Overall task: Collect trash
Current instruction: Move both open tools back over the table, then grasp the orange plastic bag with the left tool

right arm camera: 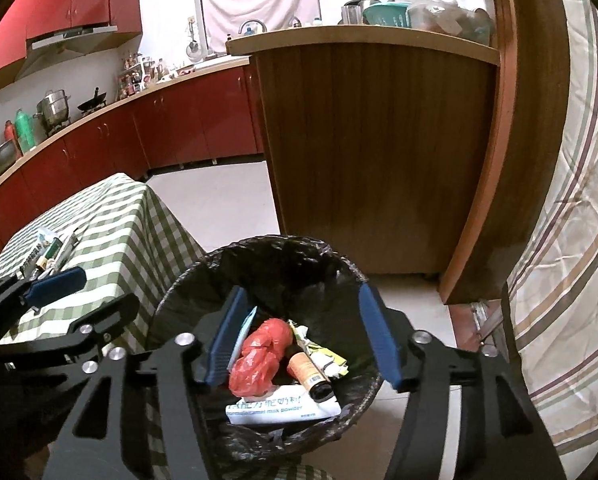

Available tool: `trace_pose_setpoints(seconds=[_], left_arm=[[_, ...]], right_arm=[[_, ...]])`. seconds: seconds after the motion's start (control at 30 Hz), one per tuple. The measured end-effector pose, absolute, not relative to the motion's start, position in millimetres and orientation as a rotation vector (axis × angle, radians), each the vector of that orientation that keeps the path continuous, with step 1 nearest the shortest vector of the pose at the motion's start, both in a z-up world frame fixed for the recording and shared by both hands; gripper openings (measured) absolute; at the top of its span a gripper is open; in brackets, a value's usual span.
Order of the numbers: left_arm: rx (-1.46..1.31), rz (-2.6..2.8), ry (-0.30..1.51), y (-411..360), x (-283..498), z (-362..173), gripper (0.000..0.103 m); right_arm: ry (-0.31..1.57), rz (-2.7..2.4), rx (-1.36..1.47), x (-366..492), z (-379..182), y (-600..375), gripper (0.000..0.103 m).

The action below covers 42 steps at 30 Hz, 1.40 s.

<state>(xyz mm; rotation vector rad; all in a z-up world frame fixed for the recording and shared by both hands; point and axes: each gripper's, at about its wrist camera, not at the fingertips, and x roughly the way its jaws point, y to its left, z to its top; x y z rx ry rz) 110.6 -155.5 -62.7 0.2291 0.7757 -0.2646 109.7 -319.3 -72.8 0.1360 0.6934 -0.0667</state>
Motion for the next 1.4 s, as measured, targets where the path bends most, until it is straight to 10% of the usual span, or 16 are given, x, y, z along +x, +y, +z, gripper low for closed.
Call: trace_pose_setpoints(seconds=[1.2,1.4], left_arm=[[0.078,0.146,0.84,46,99,-60,0.086],[0.035,0.125,0.876,56,102,-71,0.055]], right_arm=[[0.739,0.176,-0.005,120,-55,-156,0.078],[0.748,0.194,-0.018,123,-57,-144,0.078]])
